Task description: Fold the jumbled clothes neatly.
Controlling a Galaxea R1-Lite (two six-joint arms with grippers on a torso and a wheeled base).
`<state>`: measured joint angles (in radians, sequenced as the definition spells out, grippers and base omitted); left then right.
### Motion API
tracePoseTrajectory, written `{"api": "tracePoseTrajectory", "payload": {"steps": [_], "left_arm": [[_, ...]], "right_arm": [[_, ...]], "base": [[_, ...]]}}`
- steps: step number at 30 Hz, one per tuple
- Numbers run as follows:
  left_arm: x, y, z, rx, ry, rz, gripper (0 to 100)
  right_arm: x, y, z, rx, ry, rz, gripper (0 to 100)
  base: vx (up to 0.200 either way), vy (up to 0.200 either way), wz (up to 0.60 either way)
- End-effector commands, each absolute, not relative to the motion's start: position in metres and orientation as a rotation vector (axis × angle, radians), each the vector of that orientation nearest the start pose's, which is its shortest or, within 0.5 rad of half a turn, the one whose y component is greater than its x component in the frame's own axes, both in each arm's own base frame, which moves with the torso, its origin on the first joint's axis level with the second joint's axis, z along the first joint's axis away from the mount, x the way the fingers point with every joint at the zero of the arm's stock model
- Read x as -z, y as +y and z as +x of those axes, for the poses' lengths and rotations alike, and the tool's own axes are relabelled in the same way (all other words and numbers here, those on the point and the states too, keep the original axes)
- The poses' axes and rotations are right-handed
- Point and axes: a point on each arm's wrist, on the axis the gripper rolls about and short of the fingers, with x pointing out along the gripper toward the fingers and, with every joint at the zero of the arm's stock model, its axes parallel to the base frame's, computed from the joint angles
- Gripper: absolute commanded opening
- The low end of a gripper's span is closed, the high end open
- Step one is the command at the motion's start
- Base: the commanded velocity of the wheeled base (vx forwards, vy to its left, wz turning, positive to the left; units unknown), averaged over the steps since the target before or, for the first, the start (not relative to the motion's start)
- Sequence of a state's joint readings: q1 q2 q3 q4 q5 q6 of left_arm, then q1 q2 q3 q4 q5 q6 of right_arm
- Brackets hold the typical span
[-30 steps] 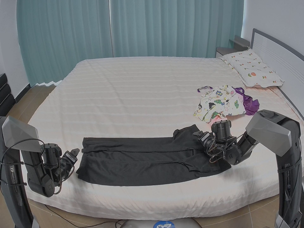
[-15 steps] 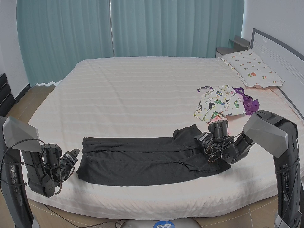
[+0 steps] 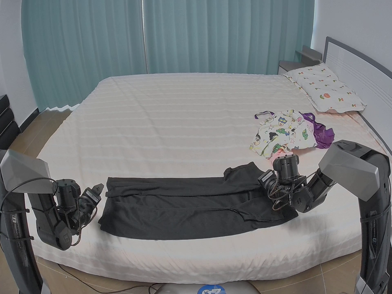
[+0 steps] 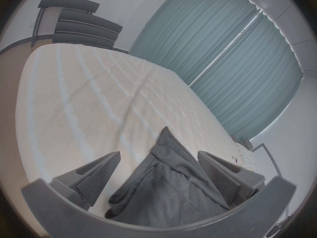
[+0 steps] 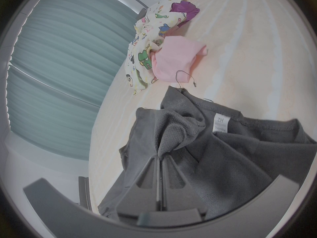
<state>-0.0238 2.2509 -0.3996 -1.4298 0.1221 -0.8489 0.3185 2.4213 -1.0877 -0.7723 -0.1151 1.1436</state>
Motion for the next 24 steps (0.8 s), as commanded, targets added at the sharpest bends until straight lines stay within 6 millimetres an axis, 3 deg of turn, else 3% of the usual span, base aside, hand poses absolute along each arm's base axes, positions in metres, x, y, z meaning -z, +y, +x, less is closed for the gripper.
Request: {"api": "tracePoseTrajectory", "payload": {"steps": [1,15,19,24], "left_arm": [[-0.018,-0.024,0.324,-0.198,0.33,-0.789,100],[-0.023,-0.078,0.367,-0.177,0.435,-0.731,100],[-0.009,-0.091,0.378,-0.185,0.485,-0.752,100],[-0.004,-0.094,0.385,-0.23,0.517,-0.808,100]], "right_arm": [[0.005,0.132,0.398,0.113,0.575,0.994,0],[0.005,0.132,0.393,0.085,0.55,1.004,0],[0.006,0.132,0.393,0.086,0.552,1.005,0],[0.007,0.132,0.392,0.088,0.554,1.005,0]], "base": [[0.0,0.0,0.0],[0.0,0.0,0.0],[0.0,0.0,0.0],[0.0,0.0,0.0]]}}
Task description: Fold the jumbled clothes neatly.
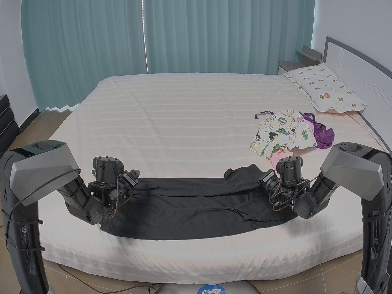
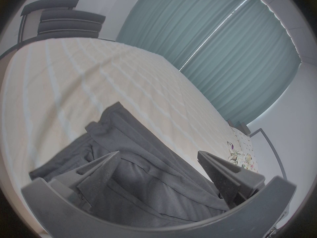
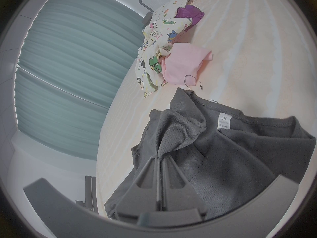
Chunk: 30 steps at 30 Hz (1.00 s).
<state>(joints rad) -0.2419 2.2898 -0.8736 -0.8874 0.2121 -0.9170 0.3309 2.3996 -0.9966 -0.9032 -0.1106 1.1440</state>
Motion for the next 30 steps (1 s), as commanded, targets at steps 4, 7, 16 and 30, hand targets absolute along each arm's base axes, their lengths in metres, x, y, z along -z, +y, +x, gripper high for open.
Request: {"api": "tracePoseTrajectory", "payload": {"steps": [4,7,16,30], "left_arm": [[-0.007,-0.095,0.389,-0.255,0.52,-0.873,100],[-0.006,-0.095,0.391,-0.276,0.54,-0.891,100],[0.0,-0.097,0.396,-0.295,0.552,-0.916,100],[0.011,-0.092,0.399,-0.338,0.547,-0.907,100]], "right_arm": [[0.007,0.132,0.392,0.087,0.555,1.006,0],[0.008,0.132,0.391,0.091,0.558,1.005,0],[0.007,0.132,0.391,0.082,0.547,1.009,0],[0.007,0.132,0.391,0.081,0.546,1.009,0]], "base": [[0.0,0.0,0.0],[0.0,0.0,0.0],[0.0,0.0,0.0],[0.0,0.0,0.0]]}}
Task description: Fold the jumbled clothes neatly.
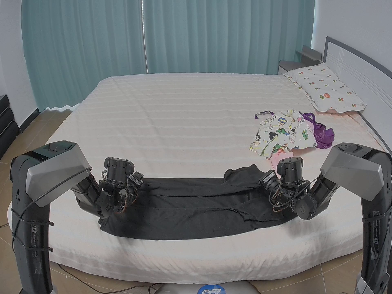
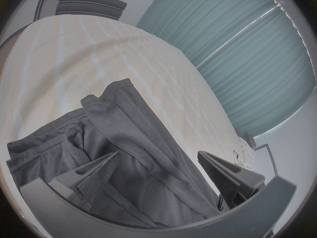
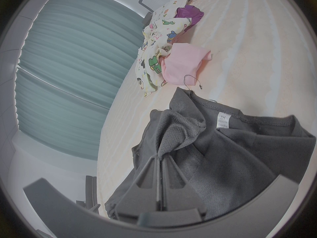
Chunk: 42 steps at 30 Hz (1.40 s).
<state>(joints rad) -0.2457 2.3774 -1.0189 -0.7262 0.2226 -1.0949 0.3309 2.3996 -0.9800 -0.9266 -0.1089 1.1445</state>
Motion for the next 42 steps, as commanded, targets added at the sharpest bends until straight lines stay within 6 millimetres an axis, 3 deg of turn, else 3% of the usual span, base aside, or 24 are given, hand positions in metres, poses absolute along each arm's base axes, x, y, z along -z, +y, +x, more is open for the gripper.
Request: {"api": "tracePoseTrajectory", "payload": {"steps": [1,23,32,34,42], "left_arm": [[0.012,-0.092,0.399,-0.344,0.545,-0.907,0],[0.004,-0.077,0.403,-0.42,0.453,-0.795,0],[-0.009,-0.069,0.417,-0.384,0.369,-0.777,0],[-0.008,-0.068,0.417,-0.388,0.369,-0.78,0],[0.007,-0.064,0.41,-0.406,0.394,-0.768,0]], "right_arm": [[0.007,0.132,0.391,0.081,0.546,1.009,0],[0.005,0.13,0.392,0.081,0.537,1.013,0],[-0.016,0.128,0.407,0.015,0.403,1.057,0],[-0.022,0.127,0.406,-0.017,0.356,1.071,0],[-0.005,0.121,0.385,0.012,0.435,1.018,0]], "base": [[0.0,0.0,0.0],[0.0,0.0,0.0],[0.0,0.0,0.0],[0.0,0.0,0.0],[0.0,0.0,0.0]]}}
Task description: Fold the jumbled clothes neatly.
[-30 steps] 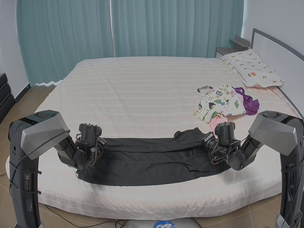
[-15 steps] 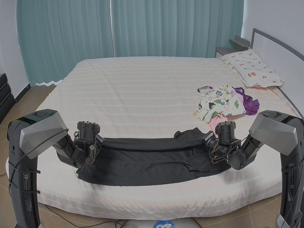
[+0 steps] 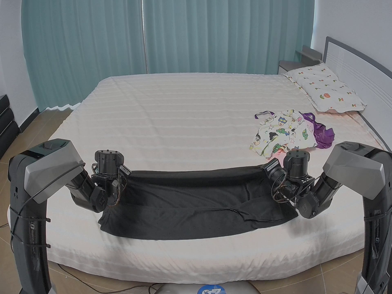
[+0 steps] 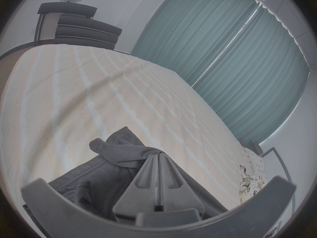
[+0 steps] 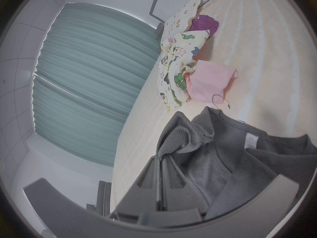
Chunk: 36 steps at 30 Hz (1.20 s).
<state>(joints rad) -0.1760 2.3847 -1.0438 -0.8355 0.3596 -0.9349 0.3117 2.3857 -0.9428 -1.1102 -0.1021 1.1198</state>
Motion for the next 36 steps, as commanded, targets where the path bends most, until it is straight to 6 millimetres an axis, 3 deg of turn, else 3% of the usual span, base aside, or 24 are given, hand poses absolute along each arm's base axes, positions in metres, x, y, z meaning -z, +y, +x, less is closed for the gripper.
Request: {"api": "tracePoseTrajectory", "payload": {"steps": [1,10,26,27,29,30,36], "left_arm": [[0.014,-0.064,0.402,-0.414,0.429,-0.752,0],[0.024,-0.062,0.386,-0.436,0.492,-0.713,0],[0.033,-0.064,0.376,-0.426,0.55,-0.626,0],[0.033,-0.064,0.376,-0.427,0.553,-0.625,100],[0.034,-0.065,0.374,-0.425,0.558,-0.619,100],[0.033,-0.065,0.375,-0.423,0.556,-0.619,100],[0.024,-0.065,0.373,-0.414,0.535,-0.63,100]], "right_arm": [[0.001,0.12,0.379,0.021,0.468,0.967,0],[0.011,0.119,0.366,0.038,0.54,0.882,0],[0.021,0.119,0.357,0.05,0.589,0.84,0],[0.022,0.119,0.356,0.049,0.592,0.838,0],[0.022,0.119,0.356,0.038,0.598,0.838,0],[0.022,0.119,0.356,0.035,0.6,0.838,100],[0.007,0.113,0.354,0.03,0.569,0.851,100]], "base": [[0.0,0.0,0.0],[0.0,0.0,0.0],[0.0,0.0,0.0],[0.0,0.0,0.0],[0.0,0.0,0.0],[0.0,0.0,0.0],[0.0,0.0,0.0]]}}
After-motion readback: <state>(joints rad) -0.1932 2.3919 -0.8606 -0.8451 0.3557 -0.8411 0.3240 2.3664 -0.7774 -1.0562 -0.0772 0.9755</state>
